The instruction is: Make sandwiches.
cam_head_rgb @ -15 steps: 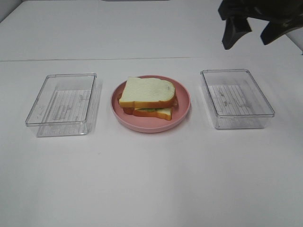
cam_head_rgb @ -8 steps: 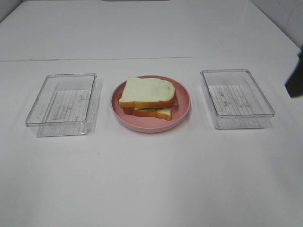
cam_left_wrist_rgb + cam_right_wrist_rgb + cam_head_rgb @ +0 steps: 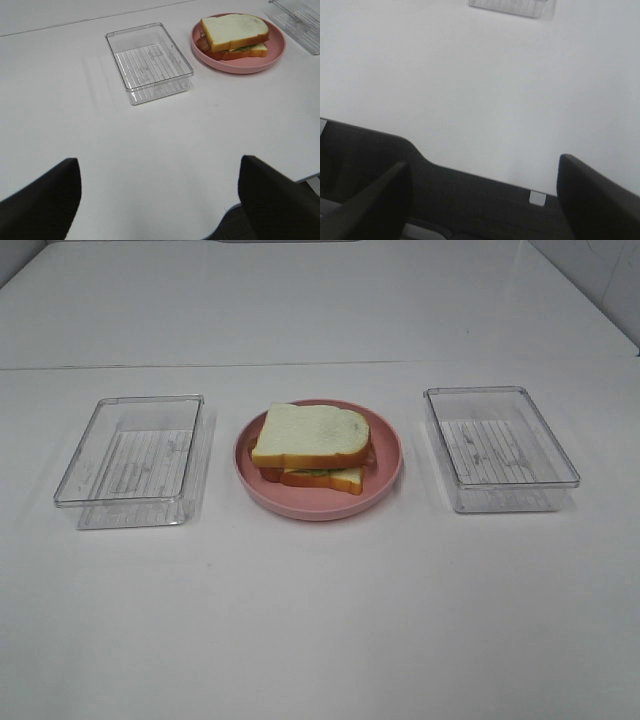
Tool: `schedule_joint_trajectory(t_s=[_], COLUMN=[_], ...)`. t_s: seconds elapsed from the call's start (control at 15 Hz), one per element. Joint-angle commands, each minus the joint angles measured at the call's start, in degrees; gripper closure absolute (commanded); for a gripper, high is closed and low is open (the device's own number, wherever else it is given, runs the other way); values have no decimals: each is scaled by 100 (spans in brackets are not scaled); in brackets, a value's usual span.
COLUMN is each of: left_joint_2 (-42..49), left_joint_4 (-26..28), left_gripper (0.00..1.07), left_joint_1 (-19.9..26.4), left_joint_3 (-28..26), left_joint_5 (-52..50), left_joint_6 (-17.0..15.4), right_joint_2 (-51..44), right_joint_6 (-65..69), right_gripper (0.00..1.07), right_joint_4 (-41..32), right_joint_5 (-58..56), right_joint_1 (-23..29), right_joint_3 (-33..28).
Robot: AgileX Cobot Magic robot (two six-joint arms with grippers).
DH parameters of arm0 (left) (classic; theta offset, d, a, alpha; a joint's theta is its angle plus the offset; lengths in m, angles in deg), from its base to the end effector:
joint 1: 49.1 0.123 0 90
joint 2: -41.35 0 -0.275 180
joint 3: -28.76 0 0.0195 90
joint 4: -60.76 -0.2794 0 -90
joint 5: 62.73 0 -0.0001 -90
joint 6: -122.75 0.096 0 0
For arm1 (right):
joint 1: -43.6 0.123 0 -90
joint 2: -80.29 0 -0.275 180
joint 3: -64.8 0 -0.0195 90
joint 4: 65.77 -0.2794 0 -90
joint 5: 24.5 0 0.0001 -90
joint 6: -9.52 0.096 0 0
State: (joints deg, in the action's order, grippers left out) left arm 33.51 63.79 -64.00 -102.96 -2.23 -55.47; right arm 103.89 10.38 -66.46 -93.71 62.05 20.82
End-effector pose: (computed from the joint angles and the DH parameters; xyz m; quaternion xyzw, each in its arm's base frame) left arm 0.0321 -0.0131 0.2894 0.1244 0.8415 -0.0862 0.5187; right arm 0.0608 0.0214 0.2877 -0.1422 0.9188 0.0677 0.3620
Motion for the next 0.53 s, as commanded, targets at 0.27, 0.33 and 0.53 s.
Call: schedule_joint_trajectory(t_s=[0.27, 0.33, 0.53], left_joint_2=[92, 92, 92], left_joint_4=[97, 97, 97], left_gripper=[25, 25, 25], left_joint_1=[23, 23, 23], left_joint_3=[17, 11, 11], left_joint_5=[-63, -63, -63], left_joint_6=[92, 92, 92], right_joint_2=[-1461, -1530, -1513], right_joint_6=[-246, -286, -298], right_gripper=[33, 33, 33], right_joint_4=[-218, -281, -286], right_joint_5=[779, 842, 842], right_joint_1=[-11, -11, -11], right_joint_3=[-390, -424, -424])
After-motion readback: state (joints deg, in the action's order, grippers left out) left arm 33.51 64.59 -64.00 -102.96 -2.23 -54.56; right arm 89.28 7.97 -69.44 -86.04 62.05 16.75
